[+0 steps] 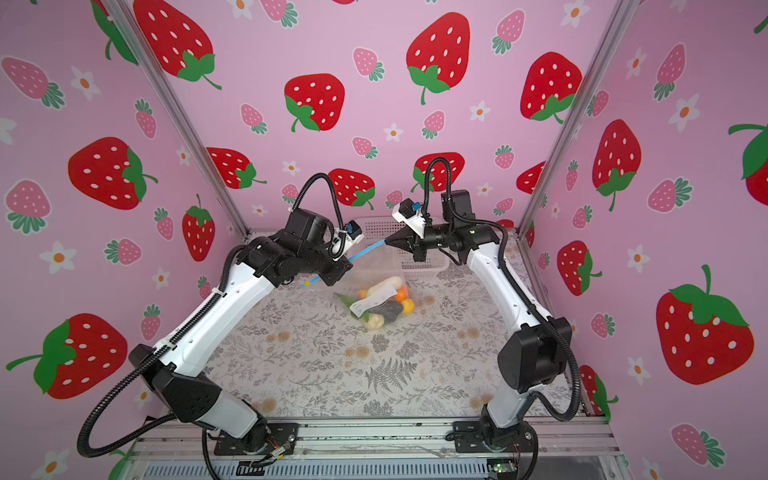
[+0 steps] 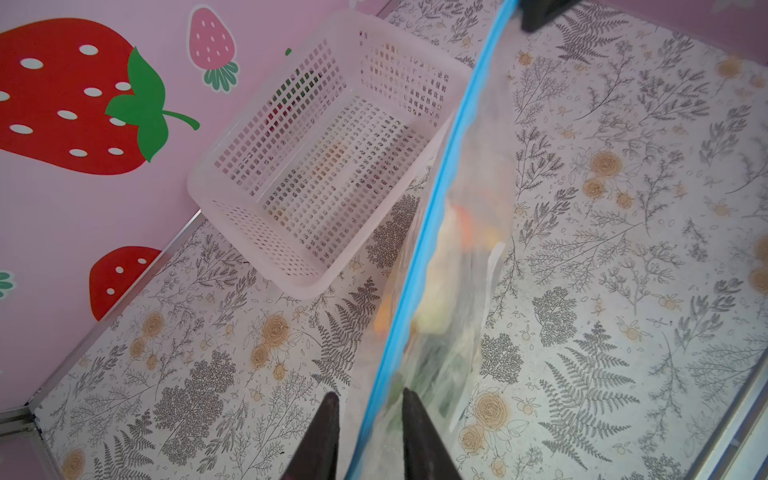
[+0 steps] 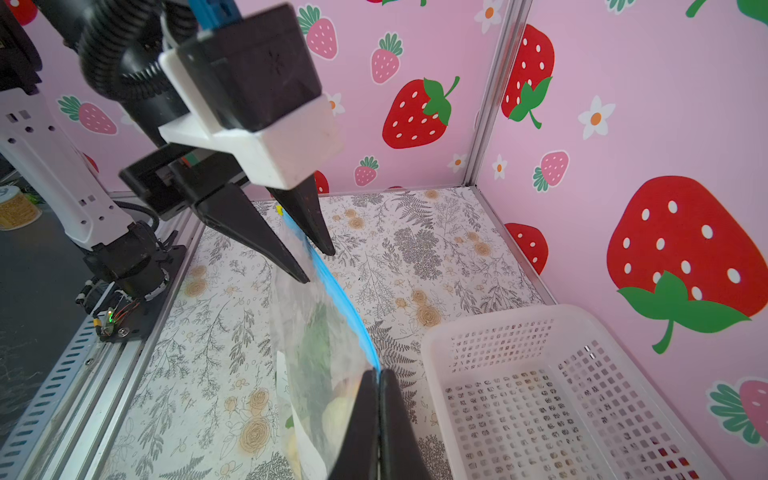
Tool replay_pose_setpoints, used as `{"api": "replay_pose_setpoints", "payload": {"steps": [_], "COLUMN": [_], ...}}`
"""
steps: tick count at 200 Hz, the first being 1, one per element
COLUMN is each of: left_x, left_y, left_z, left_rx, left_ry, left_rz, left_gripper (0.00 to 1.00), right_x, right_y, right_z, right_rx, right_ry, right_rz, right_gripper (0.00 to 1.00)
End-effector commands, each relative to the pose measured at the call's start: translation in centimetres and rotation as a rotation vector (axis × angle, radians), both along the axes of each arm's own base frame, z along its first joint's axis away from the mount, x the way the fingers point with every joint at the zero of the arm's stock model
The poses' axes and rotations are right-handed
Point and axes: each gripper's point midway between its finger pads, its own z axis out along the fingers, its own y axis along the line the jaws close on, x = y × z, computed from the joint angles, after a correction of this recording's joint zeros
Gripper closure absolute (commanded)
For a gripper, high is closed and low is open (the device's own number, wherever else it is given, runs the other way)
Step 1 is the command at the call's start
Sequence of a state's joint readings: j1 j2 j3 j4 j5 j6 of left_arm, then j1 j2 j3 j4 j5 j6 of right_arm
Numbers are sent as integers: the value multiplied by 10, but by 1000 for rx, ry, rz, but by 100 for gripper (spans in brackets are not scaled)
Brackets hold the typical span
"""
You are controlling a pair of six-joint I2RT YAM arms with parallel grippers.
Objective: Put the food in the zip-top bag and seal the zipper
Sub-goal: 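Open the right gripper to release the zipper corner while the left gripper holds the bag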
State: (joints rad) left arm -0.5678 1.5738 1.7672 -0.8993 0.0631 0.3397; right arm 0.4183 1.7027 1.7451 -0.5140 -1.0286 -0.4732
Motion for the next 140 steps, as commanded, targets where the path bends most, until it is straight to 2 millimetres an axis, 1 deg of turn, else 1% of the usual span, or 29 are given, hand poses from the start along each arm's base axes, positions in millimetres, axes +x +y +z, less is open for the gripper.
{"api": "replay_pose_setpoints", "payload": {"steps": [1, 54, 91, 113, 126, 129, 140], "left_x": [-2, -3, -3, -4, -5, -5, -7], "left_y": [2, 4, 6, 5, 4, 4, 2], "left_z": [10, 10, 10, 10, 9, 9, 8], "left_rx": [-1, 7, 11, 10, 6, 3, -7], "left_ry": [-15, -11, -7, -4, 5, 6, 20], "left_rz": [-10, -2, 5, 5, 6, 7, 6], "left_gripper": [74, 82, 90, 93, 93, 97, 100], "right_x": [-3, -3, -2, -2, -1, -1, -2], "right_y": [3, 3, 4, 4, 4, 4, 4], "right_z": [7, 8, 8, 8, 9, 8, 9], "right_rx": [13, 14, 15, 15, 17, 17, 20], "right_ry": [-34, -36, -36, -35, -40, -37, -36], "right_rz": [30, 29, 30, 28, 27, 26, 28], "right_gripper": [100, 100, 100, 100, 100, 100, 100]}}
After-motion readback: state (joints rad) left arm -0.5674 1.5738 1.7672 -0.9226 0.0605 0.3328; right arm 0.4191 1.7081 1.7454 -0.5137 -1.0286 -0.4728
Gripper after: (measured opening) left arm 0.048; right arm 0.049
